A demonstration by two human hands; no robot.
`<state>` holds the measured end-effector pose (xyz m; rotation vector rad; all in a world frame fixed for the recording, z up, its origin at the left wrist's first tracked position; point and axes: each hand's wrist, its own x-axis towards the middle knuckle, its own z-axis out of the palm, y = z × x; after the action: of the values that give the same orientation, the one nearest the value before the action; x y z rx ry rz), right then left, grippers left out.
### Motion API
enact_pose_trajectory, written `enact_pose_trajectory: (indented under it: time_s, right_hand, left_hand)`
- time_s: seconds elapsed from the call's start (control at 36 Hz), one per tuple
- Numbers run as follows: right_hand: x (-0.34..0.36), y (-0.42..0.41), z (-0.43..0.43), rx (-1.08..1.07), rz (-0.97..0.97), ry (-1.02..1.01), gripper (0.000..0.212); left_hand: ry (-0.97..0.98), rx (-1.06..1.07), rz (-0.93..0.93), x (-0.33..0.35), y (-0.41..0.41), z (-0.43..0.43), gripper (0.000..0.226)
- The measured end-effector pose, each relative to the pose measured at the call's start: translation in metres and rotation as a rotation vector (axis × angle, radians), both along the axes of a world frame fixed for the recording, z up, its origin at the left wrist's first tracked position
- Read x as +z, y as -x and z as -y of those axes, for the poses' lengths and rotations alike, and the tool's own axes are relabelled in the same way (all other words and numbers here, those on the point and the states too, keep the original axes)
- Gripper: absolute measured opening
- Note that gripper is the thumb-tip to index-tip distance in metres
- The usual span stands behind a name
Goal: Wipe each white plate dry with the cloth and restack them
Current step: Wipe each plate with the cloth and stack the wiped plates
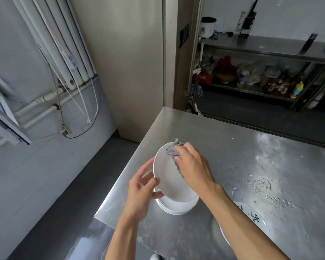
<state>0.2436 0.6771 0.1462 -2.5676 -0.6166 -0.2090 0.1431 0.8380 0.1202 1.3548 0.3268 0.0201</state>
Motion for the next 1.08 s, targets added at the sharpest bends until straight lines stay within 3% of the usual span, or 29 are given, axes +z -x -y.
enact_pose_trajectory:
  time_s: [0.17,0.28,0.53,0.83,1.08]
  right_hand:
    - [0.005,0.016,-0.014,0.321,-0.037,-0.083,0.035]
    - [-0.005,0.023,-0.017,0.424,-0.089,-0.076,0.033]
    - [-0.021,0.025,0.007,0.390,-0.028,0.049,0.032]
    - [-0.017,0.003,0.022,-0.057,0.054,0.081,0.031]
    - [-0.001,0.016,0.000,0.213,-0.003,-0.135,0.033]
  left_hand:
    - [0.030,0.078,0.029,0.000,-0.003,0.001,0.056]
    - [0.128,0.184,0.016,-0.006,-0.002,-0.005,0.055]
    - [0.127,0.272,-0.025,-0.014,0.007,-0.024,0.061]
    - [0.049,0.087,-0.061,-0.004,0.012,-0.008,0.062]
    - [-0.007,0.032,-0.064,0.000,0.005,0.008,0.063]
